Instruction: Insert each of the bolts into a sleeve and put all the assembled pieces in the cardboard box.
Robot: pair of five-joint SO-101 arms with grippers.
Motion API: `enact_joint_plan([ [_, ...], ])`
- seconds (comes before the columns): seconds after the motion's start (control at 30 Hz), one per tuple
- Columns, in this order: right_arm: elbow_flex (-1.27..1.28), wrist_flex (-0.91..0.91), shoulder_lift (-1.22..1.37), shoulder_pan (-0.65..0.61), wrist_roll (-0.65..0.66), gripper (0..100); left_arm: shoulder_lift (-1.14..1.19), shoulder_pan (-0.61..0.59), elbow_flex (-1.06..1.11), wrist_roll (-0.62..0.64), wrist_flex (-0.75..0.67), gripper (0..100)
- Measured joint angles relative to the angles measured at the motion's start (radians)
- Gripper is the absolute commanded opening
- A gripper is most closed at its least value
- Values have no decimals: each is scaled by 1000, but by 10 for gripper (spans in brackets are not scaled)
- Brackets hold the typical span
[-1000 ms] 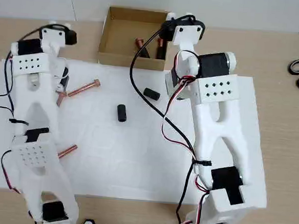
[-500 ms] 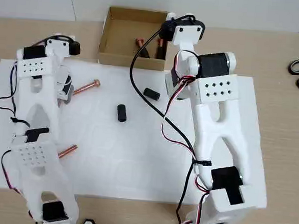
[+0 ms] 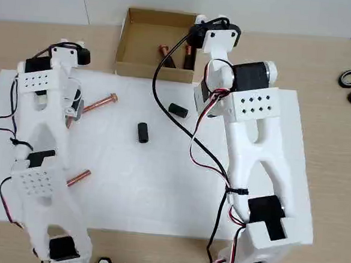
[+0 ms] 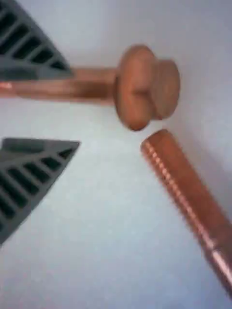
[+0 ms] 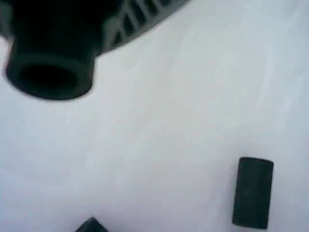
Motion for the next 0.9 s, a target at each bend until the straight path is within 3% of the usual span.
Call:
enact_joint_plan([
  [0.9, 0, 0, 0, 0, 0, 3, 51, -26, 0, -34, -74, 83],
])
